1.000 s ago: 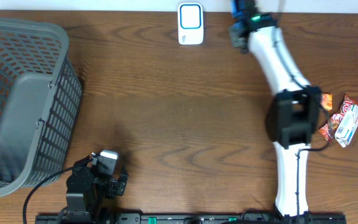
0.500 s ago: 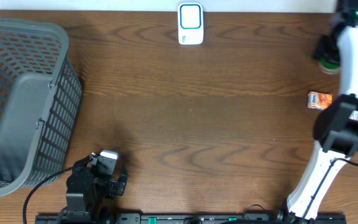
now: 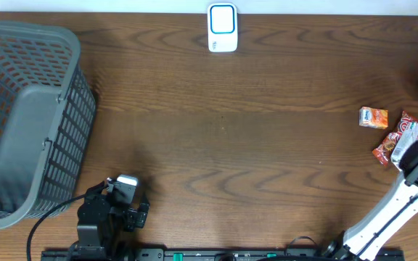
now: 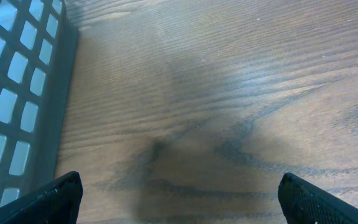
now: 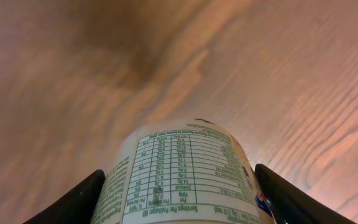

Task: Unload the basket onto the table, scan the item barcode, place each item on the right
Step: 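Carry the jar right and set it beside the Panadol box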

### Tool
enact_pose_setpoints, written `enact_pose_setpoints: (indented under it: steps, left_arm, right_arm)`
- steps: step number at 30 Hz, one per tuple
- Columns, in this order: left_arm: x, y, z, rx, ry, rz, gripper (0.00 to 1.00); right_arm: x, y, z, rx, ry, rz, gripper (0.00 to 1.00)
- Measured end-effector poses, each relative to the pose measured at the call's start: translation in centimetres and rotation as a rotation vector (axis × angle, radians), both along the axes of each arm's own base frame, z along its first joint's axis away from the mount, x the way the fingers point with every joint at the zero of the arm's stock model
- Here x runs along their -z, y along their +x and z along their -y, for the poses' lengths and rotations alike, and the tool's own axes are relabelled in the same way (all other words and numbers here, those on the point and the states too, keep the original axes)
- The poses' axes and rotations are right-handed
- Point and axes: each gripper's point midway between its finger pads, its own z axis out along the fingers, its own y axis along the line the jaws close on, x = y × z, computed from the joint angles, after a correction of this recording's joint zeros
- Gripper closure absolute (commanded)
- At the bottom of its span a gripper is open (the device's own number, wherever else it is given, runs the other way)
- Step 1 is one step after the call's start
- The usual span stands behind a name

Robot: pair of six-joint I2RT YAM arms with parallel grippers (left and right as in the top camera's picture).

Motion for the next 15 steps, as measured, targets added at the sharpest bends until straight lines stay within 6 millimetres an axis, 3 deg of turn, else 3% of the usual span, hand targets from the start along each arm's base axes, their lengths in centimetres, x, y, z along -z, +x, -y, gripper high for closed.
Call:
enact_pose_setpoints:
  steps: [8,9,10,11,15]
  left_arm:
    - [0.0,0.0,0.0,0.0,0.0,0.0,0.02]
    - [0.0,0.0,0.0,0.0,0.0,0.0,0.01]
    - [0.0,0.0,0.0,0.0,0.0,0.0,0.01]
    - [0.0,0.0,0.0,0.0,0.0,0.0,0.02]
    - [0.0,0.0,0.0,0.0,0.0,0.0,0.02]
  right_arm:
    - [6.3,-6.0,2.9,0.162,0.108,-0.064,0.38]
    - [7.1,-6.8,3.0,0.181,0.124,-0.074,0.35]
    - [7.7,-7.5,3.2,0.199,0.142,-0.079,0.14]
    - [8.5,-8.5,3.3,0.223,0.17,-0.086,0.01]
    - [8.6,-9.3,2.7,0.254,0.273,-0.048,0.01]
